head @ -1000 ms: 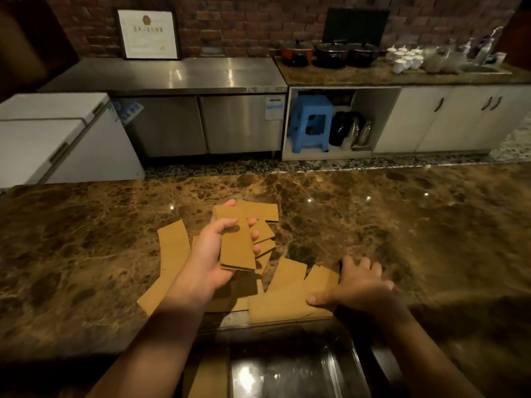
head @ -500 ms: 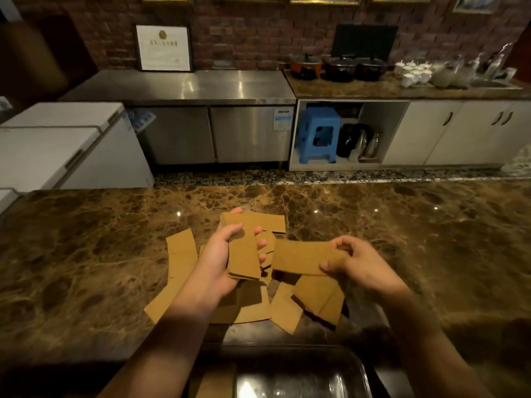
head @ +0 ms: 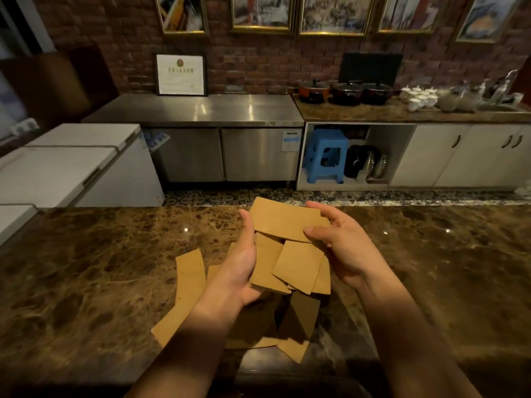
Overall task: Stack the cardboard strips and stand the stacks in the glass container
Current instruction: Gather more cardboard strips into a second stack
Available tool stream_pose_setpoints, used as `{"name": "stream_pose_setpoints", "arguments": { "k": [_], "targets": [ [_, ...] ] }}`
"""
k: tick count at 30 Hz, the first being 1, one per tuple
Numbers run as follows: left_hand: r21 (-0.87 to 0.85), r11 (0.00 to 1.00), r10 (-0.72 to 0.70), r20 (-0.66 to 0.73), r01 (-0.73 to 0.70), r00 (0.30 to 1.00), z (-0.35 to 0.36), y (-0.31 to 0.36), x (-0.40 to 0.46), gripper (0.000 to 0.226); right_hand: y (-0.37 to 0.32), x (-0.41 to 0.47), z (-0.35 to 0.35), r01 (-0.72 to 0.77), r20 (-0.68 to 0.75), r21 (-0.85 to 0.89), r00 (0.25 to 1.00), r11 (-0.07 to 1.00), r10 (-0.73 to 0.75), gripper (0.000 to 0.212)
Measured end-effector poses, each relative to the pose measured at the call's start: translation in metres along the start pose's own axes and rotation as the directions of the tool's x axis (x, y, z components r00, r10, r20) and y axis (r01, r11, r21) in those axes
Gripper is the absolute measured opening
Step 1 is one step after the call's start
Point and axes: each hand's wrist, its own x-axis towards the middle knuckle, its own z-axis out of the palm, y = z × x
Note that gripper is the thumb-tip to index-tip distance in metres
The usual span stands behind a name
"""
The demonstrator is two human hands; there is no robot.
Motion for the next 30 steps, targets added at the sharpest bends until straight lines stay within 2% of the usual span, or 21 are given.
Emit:
{"name": "stream_pose_setpoints", "arguments": {
  "k": [2,5,7,8,9,10,11,13,14,15,18,20,21,23,24,25,27,30],
  "targets": [
    [-0.026,0.997,0.076,-0.044,-0.077,0.996,0.001,-0.002,-0.003,0.078,0.003,-0.001,0.003,0.013,-0.025,-0.037,1.0,0.999,-0.014,0.046],
    [-0.067,0.96,0.263,-0.124,-0.273,0.957,-0.002,0.002,-0.004,0.061,0.006,-0.003,0.003,0.055,-0.094,-0.109,0.993,0.992,-0.066,0.042],
    [-0.079,0.935,0.327,-0.195,-0.347,0.925,-0.002,0.007,-0.004,0.045,0.011,-0.005,0.005,0.18,-0.119,-0.273,0.968,0.945,-0.219,0.041],
    [-0.067,0.93,0.337,-0.227,-0.36,0.914,-0.002,0.008,-0.004,0.042,0.013,-0.008,0.008,0.287,-0.094,-0.396,0.932,0.872,-0.35,0.041],
    [-0.045,0.93,0.344,-0.248,-0.365,0.906,-0.001,0.009,-0.004,0.042,0.014,-0.012,0.011,0.397,-0.027,-0.539,0.874,0.743,-0.486,0.043],
    [-0.031,0.932,0.341,-0.259,-0.361,0.903,0.0,0.01,-0.003,0.046,0.015,-0.017,0.016,0.477,0.086,-0.674,0.809,0.564,-0.582,0.047],
    [-0.041,0.937,0.325,-0.265,-0.348,0.908,0.003,0.011,-0.004,0.05,0.017,-0.021,0.02,0.538,0.238,-0.761,0.752,0.364,-0.614,0.055],
    [-0.078,0.946,0.284,-0.275,-0.316,0.918,0.007,0.011,-0.003,0.053,0.025,-0.028,0.025,0.611,0.512,-0.792,0.683,0.022,-0.522,0.079],
    [-0.078,0.946,0.281,-0.282,-0.313,0.917,0.007,0.012,-0.002,0.048,0.029,-0.03,0.028,0.629,0.588,-0.773,0.664,-0.082,-0.462,0.091],
    [-0.075,0.946,0.281,-0.298,-0.316,0.912,0.006,0.012,-0.001,0.042,0.031,-0.031,0.03,0.645,0.624,-0.756,0.659,-0.111,-0.42,0.1],
    [-0.16,0.936,0.256,-0.297,-0.312,0.92,0.0,0.014,-0.002,0.043,0.027,-0.031,0.027,0.707,0.641,-0.706,0.66,0.037,-0.39,0.1],
    [-0.228,0.927,0.243,-0.245,-0.299,0.939,-0.006,0.015,-0.009,0.041,0.022,-0.031,0.018,0.724,0.616,-0.677,0.654,0.13,-0.438,0.085],
    [-0.255,0.918,0.255,-0.209,-0.305,0.944,-0.009,0.015,-0.012,0.042,0.02,-0.031,0.013,0.707,0.555,-0.672,0.677,0.219,-0.483,0.076],
    [-0.304,0.895,0.303,-0.125,-0.327,0.945,-0.014,0.016,-0.017,0.047,0.016,-0.031,0.007,0.598,0.3,-0.6,0.784,0.531,-0.544,0.069],
    [-0.321,0.887,0.325,-0.073,-0.331,0.943,-0.014,0.017,-0.019,0.049,0.013,-0.03,0.005,0.522,0.145,-0.489,0.839,0.699,-0.525,0.067],
    [-0.323,0.887,0.341,-0.027,-0.331,0.94,-0.015,0.018,-0.019,0.048,0.01,-0.027,0.003,0.447,0.026,-0.356,0.883,0.821,-0.469,0.063],
    [-0.28,0.902,0.349,0.023,-0.33,0.937,-0.015,0.018,-0.017,0.044,0.007,-0.019,-0.003,0.332,-0.054,-0.164,0.937,0.929,-0.345,0.06],
    [-0.198,0.933,0.313,0.033,-0.301,0.949,-0.01,0.015,-0.013,0.039,0.007,-0.012,-0.002,0.239,-0.029,0.015,0.971,0.971,-0.238,0.057]
  ]
}}
